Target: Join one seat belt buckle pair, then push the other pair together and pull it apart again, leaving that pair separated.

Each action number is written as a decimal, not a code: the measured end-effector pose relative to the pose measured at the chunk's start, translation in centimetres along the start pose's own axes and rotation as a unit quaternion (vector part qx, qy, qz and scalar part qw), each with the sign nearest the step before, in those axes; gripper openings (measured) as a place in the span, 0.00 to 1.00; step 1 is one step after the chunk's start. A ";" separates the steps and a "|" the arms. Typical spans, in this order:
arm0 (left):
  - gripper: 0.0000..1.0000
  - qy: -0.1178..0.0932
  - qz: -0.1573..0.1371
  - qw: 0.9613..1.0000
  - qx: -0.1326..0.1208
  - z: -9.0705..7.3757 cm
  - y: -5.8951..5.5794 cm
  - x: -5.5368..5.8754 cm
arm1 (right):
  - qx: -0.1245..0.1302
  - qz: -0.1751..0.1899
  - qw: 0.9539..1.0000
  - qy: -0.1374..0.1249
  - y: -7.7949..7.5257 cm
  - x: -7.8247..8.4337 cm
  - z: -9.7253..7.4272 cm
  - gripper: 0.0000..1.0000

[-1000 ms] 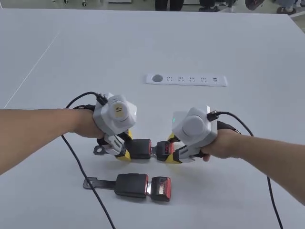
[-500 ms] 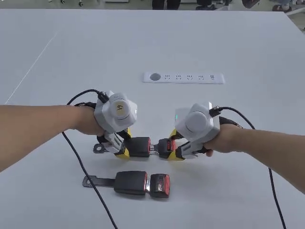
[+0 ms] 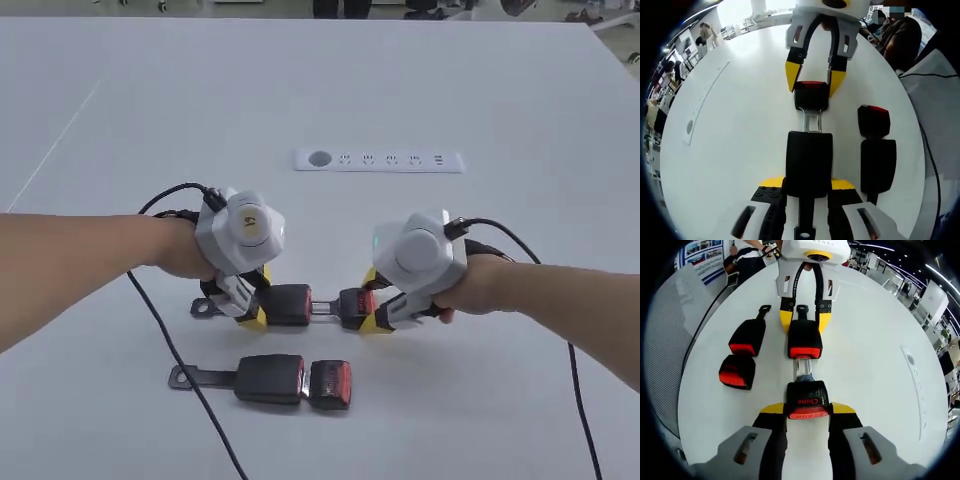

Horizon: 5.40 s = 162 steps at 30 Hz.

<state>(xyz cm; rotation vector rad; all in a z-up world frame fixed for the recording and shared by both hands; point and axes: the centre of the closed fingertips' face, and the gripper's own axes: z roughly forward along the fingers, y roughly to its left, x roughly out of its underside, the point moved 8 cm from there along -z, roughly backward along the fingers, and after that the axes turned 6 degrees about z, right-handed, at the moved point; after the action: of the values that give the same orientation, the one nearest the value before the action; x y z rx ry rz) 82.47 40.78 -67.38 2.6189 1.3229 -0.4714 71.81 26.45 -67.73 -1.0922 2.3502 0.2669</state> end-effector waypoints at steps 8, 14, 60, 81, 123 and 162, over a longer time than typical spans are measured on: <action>0.31 0.007 0.002 1.000 0.000 -0.1 -0.2 -0.2 | 0.003 0.005 1.000 0.005 -0.1 0.8 -0.6 0.28; 0.31 0.011 0.004 1.000 0.001 -0.1 -0.2 -0.4 | 0.003 0.006 1.000 0.010 -0.1 1.5 -1.0 0.29; 0.33 0.013 0.009 1.000 0.001 0.0 0.0 -0.3 | 0.016 0.007 0.999 0.042 -0.3 5.1 -3.6 0.31; 0.38 0.020 0.023 0.999 -0.015 -0.3 0.1 -0.4 | 0.036 0.003 0.999 0.039 -0.4 4.4 -4.8 0.40; 0.69 -0.211 -0.199 0.945 -0.150 -5.4 -12.1 5.2 | 0.104 0.161 0.978 -0.088 7.8 8.6 -9.9 0.69; 1.00 -0.373 -0.279 0.847 -0.254 -6.5 -17.1 5.5 | 0.191 0.255 0.908 -0.271 14.9 9.5 -10.9 1.00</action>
<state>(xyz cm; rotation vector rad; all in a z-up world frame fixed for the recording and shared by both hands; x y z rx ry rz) 73.09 56.92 -63.37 1.3550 1.5800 -0.9353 51.30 25.82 -64.39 -0.1630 2.0077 0.2408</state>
